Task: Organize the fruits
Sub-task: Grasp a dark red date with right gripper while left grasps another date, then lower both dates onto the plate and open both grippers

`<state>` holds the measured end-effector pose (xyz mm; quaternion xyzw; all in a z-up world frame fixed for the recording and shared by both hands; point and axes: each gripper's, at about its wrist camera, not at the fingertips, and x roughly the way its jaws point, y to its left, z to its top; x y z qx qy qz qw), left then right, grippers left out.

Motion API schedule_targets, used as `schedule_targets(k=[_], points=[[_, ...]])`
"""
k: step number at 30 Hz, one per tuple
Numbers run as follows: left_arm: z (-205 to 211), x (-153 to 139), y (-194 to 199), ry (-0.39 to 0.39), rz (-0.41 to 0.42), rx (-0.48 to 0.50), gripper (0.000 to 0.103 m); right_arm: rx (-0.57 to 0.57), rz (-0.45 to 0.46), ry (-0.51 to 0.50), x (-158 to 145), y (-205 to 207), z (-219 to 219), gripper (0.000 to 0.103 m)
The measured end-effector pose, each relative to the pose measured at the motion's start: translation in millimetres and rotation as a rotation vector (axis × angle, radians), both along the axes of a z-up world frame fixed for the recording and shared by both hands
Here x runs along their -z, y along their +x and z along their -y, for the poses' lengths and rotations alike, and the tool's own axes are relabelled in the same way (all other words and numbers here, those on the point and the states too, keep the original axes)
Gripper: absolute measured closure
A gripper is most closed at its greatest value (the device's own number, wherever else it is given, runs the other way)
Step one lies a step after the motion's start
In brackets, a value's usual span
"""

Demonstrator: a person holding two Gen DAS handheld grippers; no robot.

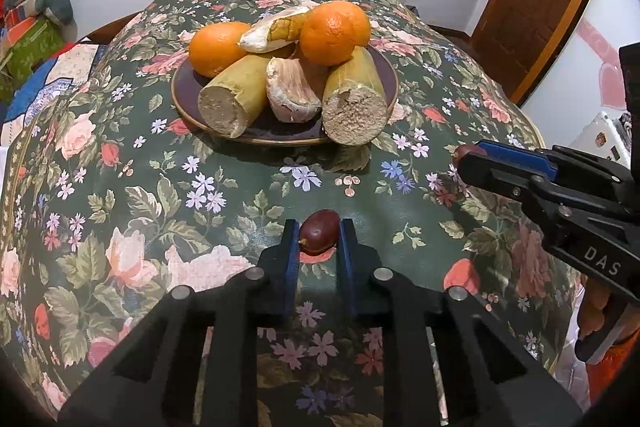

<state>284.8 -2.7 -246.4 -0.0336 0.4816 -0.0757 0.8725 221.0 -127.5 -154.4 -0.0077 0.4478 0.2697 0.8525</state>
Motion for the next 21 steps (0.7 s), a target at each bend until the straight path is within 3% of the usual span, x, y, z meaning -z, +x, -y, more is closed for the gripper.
schedule_targets(k=[11,21], points=[[-29.9,-37.8,-3.5,-0.018,0.085,-0.058,0.084,0.030,0.043,0.020,-16.6,14.4,4.6,0.082],[-58.0,-69.5,24.6,-0.002,0.169,-0.107,0.084,0.049,0.109,0.020,-35.0,43.3,0.6,0.082]])
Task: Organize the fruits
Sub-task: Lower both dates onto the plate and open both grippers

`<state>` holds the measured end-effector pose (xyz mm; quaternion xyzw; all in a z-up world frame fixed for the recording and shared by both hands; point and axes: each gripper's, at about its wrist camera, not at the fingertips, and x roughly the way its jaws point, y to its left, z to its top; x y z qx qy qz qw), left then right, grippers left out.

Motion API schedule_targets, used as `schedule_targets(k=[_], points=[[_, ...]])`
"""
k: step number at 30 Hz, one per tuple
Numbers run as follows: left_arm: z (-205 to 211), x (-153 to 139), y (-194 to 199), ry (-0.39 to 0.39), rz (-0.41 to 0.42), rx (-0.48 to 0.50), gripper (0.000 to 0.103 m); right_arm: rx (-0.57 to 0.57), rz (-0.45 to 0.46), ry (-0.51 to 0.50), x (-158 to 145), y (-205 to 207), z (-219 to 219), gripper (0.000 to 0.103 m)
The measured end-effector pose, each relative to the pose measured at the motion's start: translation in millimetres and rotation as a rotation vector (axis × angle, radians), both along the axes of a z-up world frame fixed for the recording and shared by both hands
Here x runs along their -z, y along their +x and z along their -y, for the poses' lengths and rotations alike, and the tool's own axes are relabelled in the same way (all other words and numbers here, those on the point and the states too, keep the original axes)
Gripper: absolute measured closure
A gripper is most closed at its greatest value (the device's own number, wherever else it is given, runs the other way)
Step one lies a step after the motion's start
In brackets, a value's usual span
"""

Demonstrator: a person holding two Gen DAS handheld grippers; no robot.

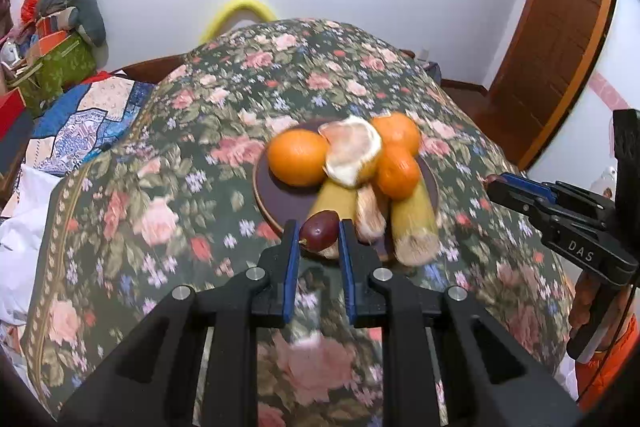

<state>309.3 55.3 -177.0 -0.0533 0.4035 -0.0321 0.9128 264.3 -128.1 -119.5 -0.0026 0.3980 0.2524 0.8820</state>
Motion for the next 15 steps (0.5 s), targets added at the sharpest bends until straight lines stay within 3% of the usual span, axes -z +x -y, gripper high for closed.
schedule_targets(k=[15], points=[[-11.2,25.8,54.0,0.019,-0.041,-0.002,0.084,-0.022,-0.025,-0.071,20.9,54.4,-19.0,0.082]])
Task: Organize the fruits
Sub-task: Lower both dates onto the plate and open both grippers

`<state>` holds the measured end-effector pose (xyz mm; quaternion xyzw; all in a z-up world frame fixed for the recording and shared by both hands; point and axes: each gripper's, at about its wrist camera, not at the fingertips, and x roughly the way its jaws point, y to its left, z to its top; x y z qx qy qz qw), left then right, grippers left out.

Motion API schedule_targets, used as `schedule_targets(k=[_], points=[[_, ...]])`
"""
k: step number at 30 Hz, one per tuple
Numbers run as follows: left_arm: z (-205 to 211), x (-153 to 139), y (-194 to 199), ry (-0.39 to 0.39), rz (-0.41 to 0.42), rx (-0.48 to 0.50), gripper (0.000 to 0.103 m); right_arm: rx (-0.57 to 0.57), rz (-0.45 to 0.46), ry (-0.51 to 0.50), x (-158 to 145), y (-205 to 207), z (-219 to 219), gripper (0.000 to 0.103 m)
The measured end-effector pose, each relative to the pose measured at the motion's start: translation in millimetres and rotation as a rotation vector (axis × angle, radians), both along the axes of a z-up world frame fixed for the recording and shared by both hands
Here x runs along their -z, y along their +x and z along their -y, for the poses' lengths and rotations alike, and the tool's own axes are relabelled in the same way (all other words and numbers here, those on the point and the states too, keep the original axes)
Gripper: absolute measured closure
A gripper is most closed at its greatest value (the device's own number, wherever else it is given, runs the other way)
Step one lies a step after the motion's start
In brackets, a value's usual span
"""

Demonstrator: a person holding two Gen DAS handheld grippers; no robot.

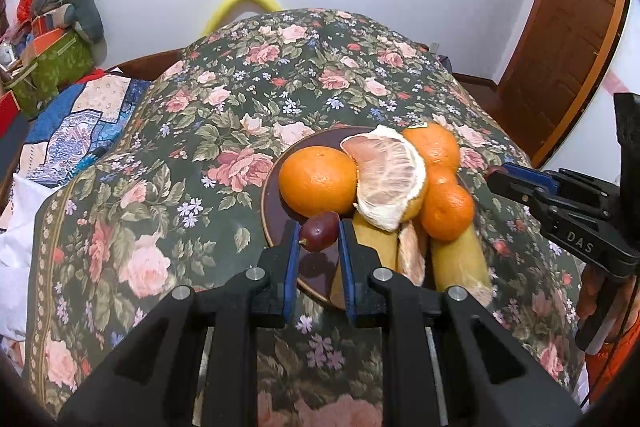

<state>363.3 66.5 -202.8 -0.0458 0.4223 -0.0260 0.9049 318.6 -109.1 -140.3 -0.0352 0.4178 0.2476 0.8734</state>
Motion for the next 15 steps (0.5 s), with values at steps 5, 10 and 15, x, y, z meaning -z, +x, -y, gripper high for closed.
schedule_targets(k=[5,10,15], points=[[-5.2,11.8,12.6,-0.011,-0.021,-0.007,0.084,-0.003,-0.056,0.008,17.7,15.9,-4.3,0.082],[-8.8,18.6,17.2,-0.029,-0.032,-0.013,0.084,0.003,-0.075,0.017,23.7,20.8,-3.7,0.082],[-9.0,19.9,20.1,-0.038,-0.043,-0.015,0.073,-0.007,-0.076,0.000,22.9,20.5,-5.0,0.082]])
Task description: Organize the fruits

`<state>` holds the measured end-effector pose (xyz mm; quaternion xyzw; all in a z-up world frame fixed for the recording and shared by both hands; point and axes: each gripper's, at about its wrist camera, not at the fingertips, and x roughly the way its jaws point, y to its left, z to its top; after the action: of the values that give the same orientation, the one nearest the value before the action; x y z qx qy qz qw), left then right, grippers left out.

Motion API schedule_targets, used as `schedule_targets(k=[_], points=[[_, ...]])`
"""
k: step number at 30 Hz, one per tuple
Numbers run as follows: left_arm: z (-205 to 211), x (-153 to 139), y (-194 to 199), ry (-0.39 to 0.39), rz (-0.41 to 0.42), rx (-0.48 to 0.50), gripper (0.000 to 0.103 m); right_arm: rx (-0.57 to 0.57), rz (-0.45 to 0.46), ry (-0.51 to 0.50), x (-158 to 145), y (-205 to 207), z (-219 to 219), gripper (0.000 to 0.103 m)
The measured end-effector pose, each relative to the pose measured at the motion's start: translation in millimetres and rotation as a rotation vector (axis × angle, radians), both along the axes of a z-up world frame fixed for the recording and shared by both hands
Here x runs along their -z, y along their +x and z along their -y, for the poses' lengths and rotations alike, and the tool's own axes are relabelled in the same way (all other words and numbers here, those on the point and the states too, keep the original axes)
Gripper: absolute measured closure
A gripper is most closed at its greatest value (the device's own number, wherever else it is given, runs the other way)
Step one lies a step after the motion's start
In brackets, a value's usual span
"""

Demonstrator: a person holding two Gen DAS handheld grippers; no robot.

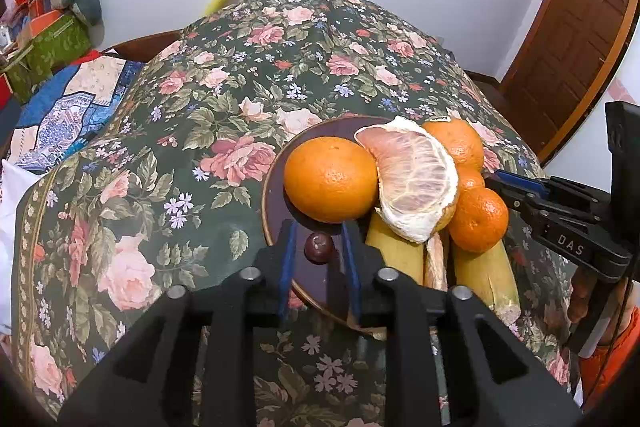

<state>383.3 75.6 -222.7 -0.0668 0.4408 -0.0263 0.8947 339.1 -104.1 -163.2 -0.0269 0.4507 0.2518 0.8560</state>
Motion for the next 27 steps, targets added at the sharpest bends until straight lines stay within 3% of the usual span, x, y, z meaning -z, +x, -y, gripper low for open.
schedule_targets(k=[5,10,18,25,27], points=[[-1.3,-8.9,-6.2,0.000,0.021,-0.009,0.069,-0.005,0.012,-0.017,-5.0,-2.3,0.1,0.075],[-1.2,-38.4,-25.8,-0.007,0.077,-0.016,0.069,-0.013,0.071,-0.020,-29.9,-18.1,1.5,0.075],[5.2,-118.9,-91.7,-0.011,0.264,-0.024,0.069,-0.012,0.229,0.043,-106.1,-73.1,8.5,0.075],[24.2,-191.9,-173.2,0.018,0.464,-0.026,0.069,0.017,0.403,0.135,-184.9,-151.1,25.3,0.067],[31.3,-207.1,-196.7,0.031,0.511,-0.020,0.065,0.023,0.446,0.162,-200.4,-172.1,29.4,0.064]])
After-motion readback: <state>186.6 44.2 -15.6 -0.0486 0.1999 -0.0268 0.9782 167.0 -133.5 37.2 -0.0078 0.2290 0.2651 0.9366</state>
